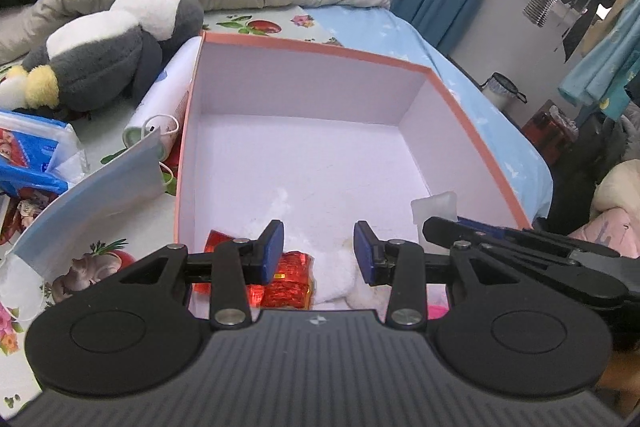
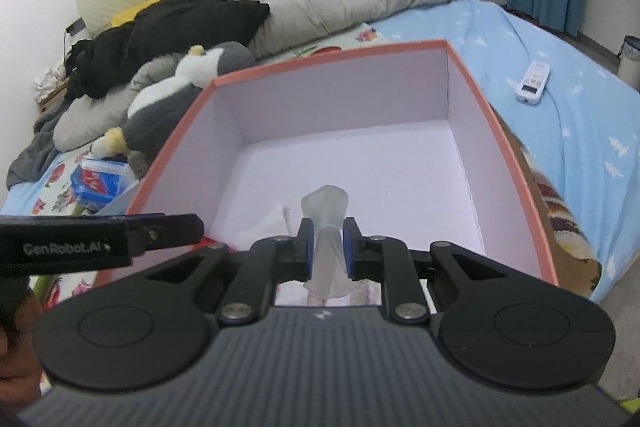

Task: Organize soft objects
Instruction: 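Open both tools over the shoebox to drop the wrapper and plastic piece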

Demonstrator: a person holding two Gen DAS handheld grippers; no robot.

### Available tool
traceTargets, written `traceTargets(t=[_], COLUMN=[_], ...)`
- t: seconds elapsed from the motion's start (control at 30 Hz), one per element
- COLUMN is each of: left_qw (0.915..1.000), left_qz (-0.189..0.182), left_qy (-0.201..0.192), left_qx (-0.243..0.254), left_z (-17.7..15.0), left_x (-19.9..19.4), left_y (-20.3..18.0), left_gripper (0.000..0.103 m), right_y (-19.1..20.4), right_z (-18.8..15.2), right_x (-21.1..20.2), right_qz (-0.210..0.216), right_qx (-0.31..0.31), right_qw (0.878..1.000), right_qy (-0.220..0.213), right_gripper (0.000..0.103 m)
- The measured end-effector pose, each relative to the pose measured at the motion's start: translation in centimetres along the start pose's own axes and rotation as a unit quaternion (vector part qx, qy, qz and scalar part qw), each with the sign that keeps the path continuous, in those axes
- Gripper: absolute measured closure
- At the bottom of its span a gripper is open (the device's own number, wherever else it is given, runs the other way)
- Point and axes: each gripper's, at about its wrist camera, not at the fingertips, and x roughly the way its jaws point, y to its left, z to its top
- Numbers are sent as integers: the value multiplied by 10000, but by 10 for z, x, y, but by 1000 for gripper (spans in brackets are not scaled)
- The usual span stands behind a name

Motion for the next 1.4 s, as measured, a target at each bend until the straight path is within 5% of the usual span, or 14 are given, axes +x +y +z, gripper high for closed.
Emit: traceTargets(t=[0.4,1.1,1.4], left_qw=[9999,9913,9882], left_qz=[97,277,558], left_qy=[-138,-1283,-1404], left_qx=[-5,-109,-242], left_z=[0,-35,-70], left_x=[-13,-194,-255], left_y=[1,0,6], left_gripper=[58,58,58], right_y=[4,87,115], right_z=[1,-10,-22], right_x=[-6,-126,-167], right_qz=[99,678,964], right_qx=[20,-441,-711], right_qw=[9999,9939,9886], right_qy=[-1,-749,-907], right_gripper=[75,75,74])
